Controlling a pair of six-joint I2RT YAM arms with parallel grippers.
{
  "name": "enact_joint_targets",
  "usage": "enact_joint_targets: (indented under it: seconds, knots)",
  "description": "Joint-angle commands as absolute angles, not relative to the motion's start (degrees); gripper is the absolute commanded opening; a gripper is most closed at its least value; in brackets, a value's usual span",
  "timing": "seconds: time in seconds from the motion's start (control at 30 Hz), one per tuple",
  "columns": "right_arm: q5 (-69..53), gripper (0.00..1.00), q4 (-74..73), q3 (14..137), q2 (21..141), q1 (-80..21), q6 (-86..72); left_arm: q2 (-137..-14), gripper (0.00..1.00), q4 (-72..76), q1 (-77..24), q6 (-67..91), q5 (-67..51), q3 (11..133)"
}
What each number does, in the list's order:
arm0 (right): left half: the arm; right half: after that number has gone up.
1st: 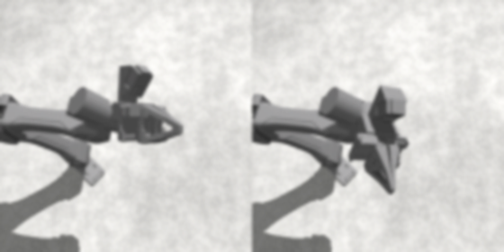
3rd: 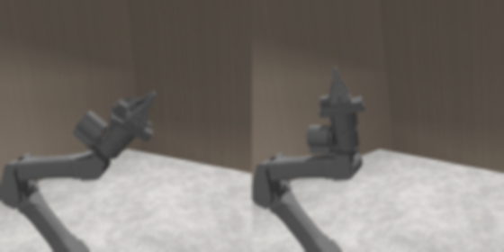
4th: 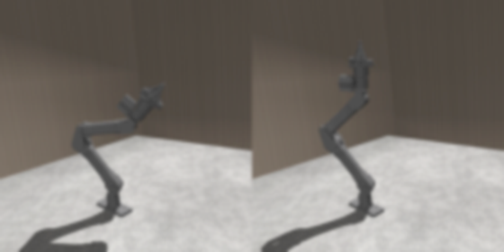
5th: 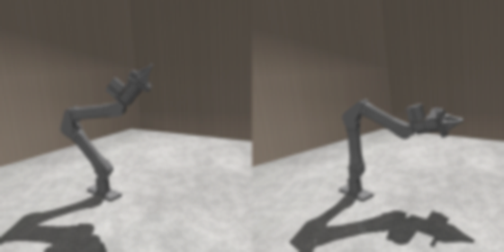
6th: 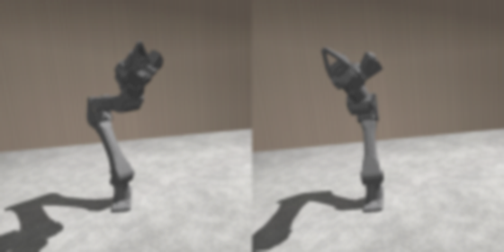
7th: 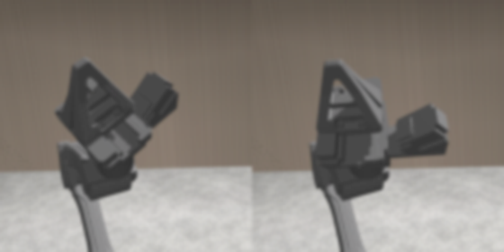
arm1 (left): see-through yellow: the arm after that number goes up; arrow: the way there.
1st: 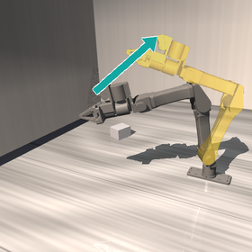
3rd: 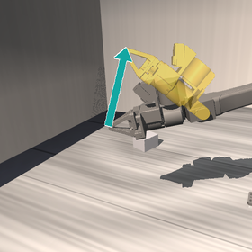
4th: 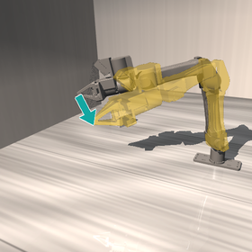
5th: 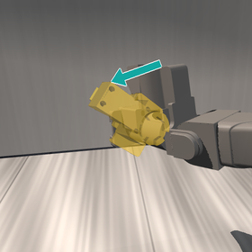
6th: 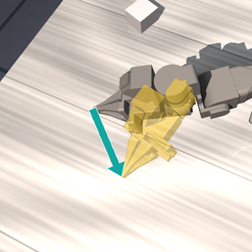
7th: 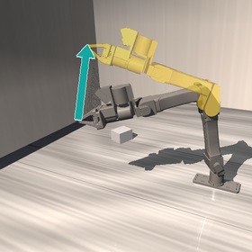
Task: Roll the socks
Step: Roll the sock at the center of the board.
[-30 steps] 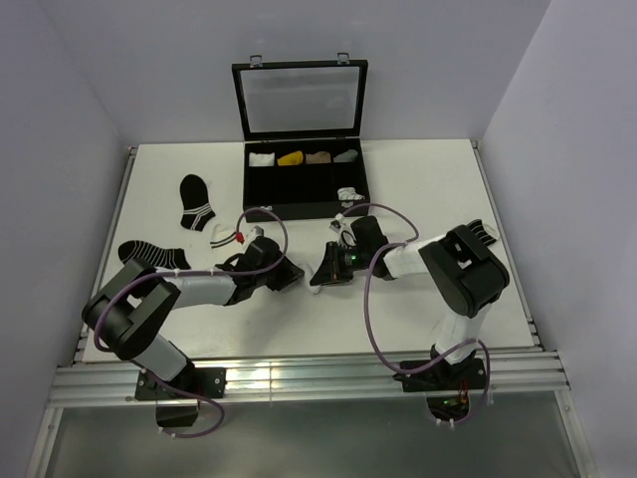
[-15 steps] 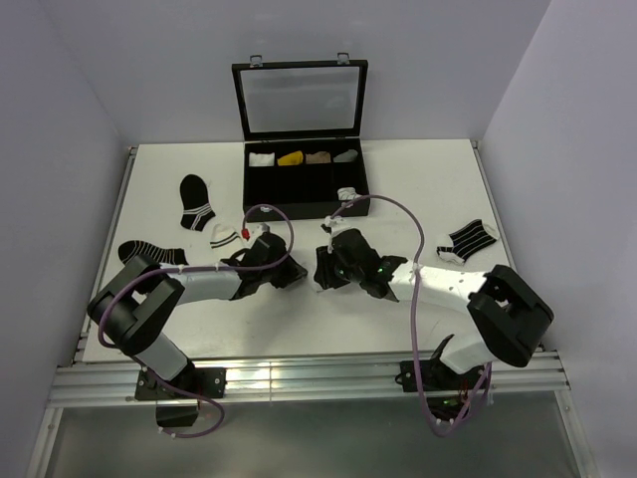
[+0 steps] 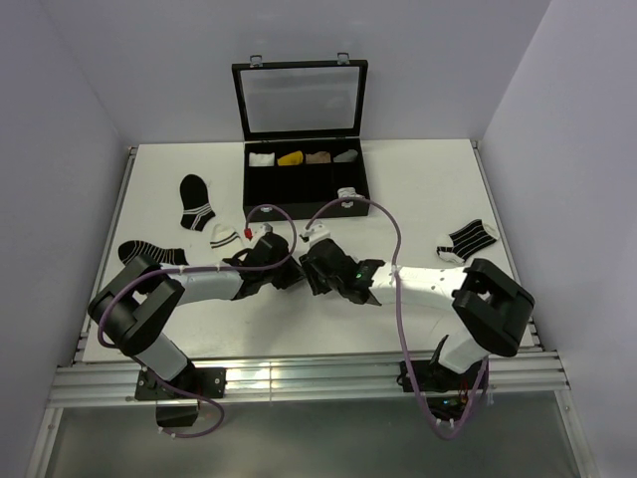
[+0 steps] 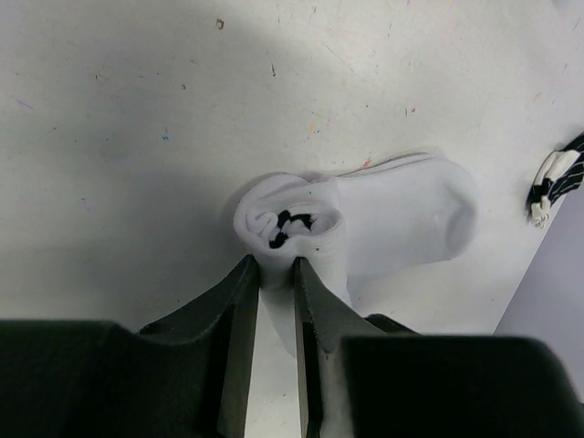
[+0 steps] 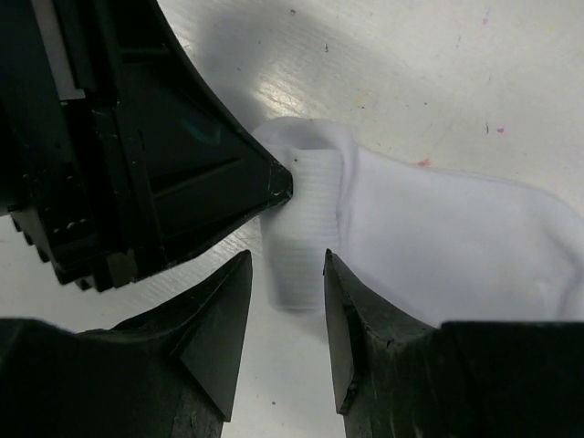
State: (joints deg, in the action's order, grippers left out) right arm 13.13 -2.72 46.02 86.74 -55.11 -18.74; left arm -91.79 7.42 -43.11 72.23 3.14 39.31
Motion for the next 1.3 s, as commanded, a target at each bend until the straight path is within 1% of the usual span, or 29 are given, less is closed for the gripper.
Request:
enact_joint_targets:
  seconds: [0.0, 0.27, 0.4, 0.53, 0.6, 0.63, 0.67, 0.7, 0.8, 0.83, 0.97, 1.1, 1.17, 1.27]
  knots:
    - [16.44, 0.45, -3.51, 49.22, 89.29, -56.25, -17.49, -93.52, 0.25, 1.49, -44.03, 70.14, 3.69, 39.64]
    - [14.24, 0.45, -5.62, 50.45, 94.65, -58.53, -17.14, -93.34, 0.25, 1.32, -44.03, 70.84, 3.69, 39.46]
    - [15.99, 0.45, -8.08, 50.98, 97.38, -59.59, -17.75, -92.81, 0.26, 1.32, -44.03, 71.81, 3.43, 39.38]
    - [18.45, 0.31, -9.84, 50.28, 99.49, -59.68, -19.24, -90.80, 0.29, 1.23, -43.95, 73.21, 3.60, 38.41]
    - [19.60, 0.17, -10.19, 49.49, 99.40, -59.68, -20.39, -89.92, 0.30, 0.88, -44.03, 73.91, 4.04, 38.15]
    - [19.51, 0.09, -9.67, 48.44, 98.97, -59.59, -20.56, -88.87, 0.33, 0.70, -43.95, 74.18, 4.30, 37.80]
    - [19.25, 0.05, -9.15, 47.73, 97.75, -59.50, -20.65, -88.34, 0.35, 0.79, -43.95, 74.61, 4.65, 37.53]
    - [18.20, 0.00, -8.01, 46.94, 97.04, -59.41, -20.65, -87.72, 0.39, 0.79, -43.95, 74.97, 4.83, 37.27]
    - [15.13, 0.00, -4.50, 43.87, 93.96, -58.28, -19.87, -85.00, 0.46, 1.32, -43.95, 75.50, 5.54, 36.04]
    - [11.90, 0.00, -3.44, 42.20, 93.09, -57.75, -19.52, -83.86, 0.51, 1.32, -43.86, 75.32, 5.80, 35.95]
    - [4.93, 0.00, -0.18, 38.33, 89.83, -53.54, -18.46, -82.09, 0.60, 0.26, -43.16, 72.52, 6.77, 36.74]
    - [0.27, 0.00, 4.13, 35.69, 87.89, -50.28, -17.75, -82.53, 0.61, 1.05, -41.75, 69.00, 4.75, 37.79]
    - [-2.89, 0.00, 5.44, 34.63, 87.37, -49.40, -17.49, -84.54, 0.60, 1.84, -40.44, 65.85, 1.77, 39.28]
    - [-3.60, 0.00, 6.15, 34.19, 87.01, -48.52, -17.05, -88.67, 0.58, 2.90, -38.85, 59.54, -1.92, 42.88]
